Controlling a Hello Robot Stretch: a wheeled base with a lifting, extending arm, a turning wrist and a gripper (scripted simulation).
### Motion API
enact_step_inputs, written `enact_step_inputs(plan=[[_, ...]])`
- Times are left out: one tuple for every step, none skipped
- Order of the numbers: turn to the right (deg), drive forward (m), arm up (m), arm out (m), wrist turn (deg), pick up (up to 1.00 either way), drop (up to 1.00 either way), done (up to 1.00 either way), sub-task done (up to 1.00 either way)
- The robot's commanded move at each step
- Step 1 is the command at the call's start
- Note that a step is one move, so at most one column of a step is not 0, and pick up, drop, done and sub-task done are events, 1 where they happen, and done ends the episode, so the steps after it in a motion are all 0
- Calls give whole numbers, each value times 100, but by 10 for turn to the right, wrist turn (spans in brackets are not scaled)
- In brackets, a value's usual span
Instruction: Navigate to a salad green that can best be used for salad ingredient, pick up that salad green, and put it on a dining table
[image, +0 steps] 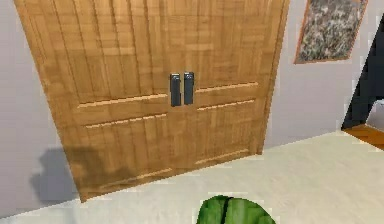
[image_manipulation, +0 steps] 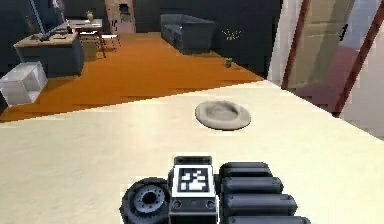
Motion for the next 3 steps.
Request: enact_step_inputs(plan=[[450,0,0,0,0,0,0,0,0],[450,0,0,0,0,0,0,0,0],[120,0,0,0,0,0,0,0,0]])
